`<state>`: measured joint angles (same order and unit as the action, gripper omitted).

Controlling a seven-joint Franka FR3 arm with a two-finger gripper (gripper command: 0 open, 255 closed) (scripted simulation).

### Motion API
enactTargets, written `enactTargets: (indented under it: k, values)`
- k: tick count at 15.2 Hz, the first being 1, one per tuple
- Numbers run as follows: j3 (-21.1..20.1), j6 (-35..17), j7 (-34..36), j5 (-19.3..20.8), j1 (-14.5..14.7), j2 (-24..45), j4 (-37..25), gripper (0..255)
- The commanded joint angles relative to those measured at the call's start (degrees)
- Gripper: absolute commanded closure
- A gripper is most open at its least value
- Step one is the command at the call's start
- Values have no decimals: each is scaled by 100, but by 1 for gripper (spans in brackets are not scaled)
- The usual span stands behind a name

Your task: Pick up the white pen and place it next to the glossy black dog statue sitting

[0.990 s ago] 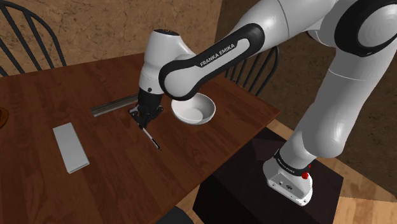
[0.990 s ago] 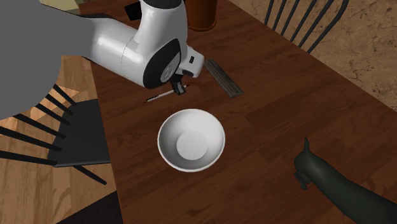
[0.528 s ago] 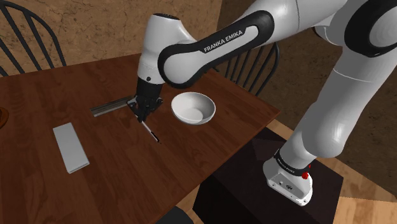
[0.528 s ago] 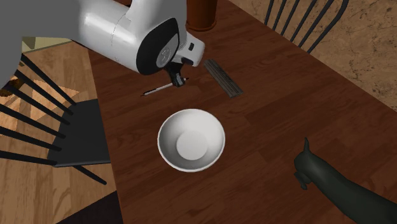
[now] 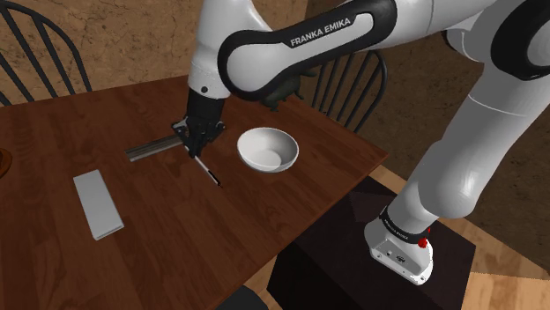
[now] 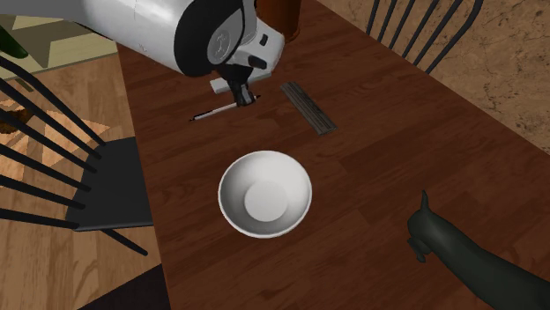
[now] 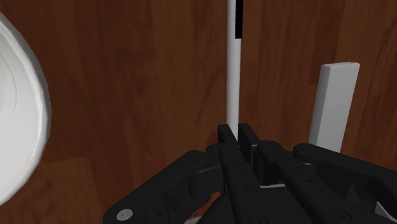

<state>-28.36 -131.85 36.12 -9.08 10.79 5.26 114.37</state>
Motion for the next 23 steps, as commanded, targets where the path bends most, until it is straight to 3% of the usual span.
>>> enactTargets:
  k: [1,23]
  values:
    - [1,146,2,-22,-10,-64,-85,255]
    - [31,1784,181,-36,-61,-361,-1462,255]
